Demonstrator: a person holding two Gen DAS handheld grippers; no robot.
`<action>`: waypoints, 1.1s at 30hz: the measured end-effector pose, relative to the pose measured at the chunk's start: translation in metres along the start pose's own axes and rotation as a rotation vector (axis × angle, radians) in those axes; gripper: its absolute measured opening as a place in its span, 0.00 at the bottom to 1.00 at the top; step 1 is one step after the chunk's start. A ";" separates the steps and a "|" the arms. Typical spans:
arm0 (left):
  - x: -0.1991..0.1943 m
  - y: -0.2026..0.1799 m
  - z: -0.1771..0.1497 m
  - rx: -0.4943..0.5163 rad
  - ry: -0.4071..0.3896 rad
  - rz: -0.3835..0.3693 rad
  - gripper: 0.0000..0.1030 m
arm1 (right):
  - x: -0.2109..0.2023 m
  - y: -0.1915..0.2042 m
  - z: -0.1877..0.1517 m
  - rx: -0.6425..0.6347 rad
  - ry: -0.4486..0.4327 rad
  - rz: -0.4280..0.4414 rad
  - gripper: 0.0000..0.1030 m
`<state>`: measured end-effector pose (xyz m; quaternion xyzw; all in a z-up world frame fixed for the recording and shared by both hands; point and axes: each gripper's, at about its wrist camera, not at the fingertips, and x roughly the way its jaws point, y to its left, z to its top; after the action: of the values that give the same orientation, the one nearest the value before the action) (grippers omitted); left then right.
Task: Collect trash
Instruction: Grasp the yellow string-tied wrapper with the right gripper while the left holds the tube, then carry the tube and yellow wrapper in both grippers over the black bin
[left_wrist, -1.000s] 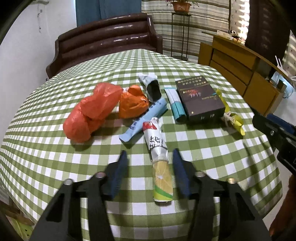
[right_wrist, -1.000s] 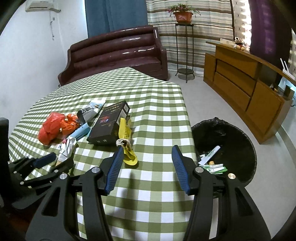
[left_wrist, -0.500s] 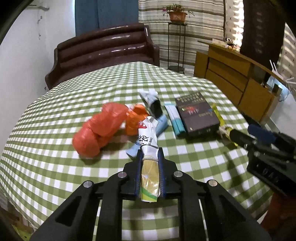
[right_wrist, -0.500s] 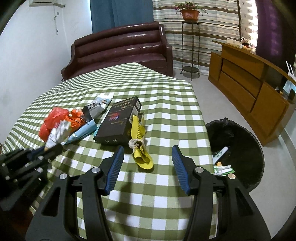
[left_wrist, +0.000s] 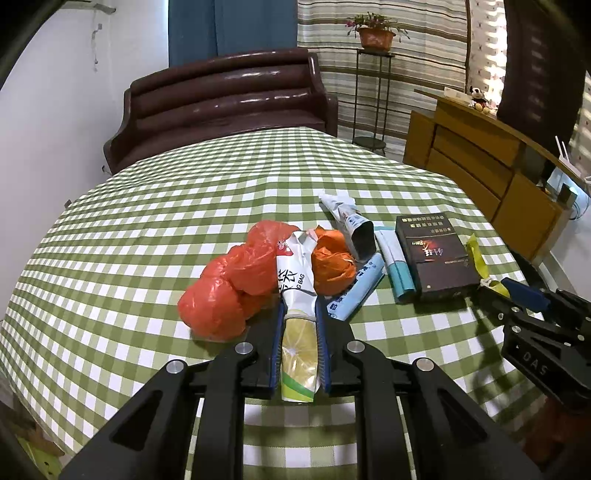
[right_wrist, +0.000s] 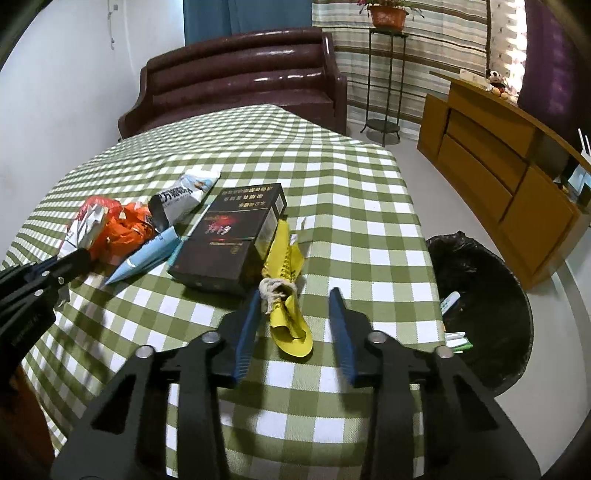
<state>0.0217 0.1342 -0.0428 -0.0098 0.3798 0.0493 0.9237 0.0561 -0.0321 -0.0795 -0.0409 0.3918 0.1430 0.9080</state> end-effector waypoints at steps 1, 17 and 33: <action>0.000 0.001 0.000 0.001 0.000 -0.002 0.16 | 0.002 0.001 0.000 -0.002 0.007 0.003 0.25; -0.012 -0.009 0.005 0.008 -0.029 -0.018 0.16 | -0.019 -0.018 0.000 0.030 -0.056 -0.010 0.16; -0.012 -0.095 0.030 0.124 -0.092 -0.138 0.16 | -0.054 -0.097 0.001 0.139 -0.142 -0.124 0.16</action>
<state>0.0432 0.0399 -0.0149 0.0237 0.3379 -0.0377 0.9401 0.0496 -0.1374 -0.0435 0.0084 0.3320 0.0617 0.9412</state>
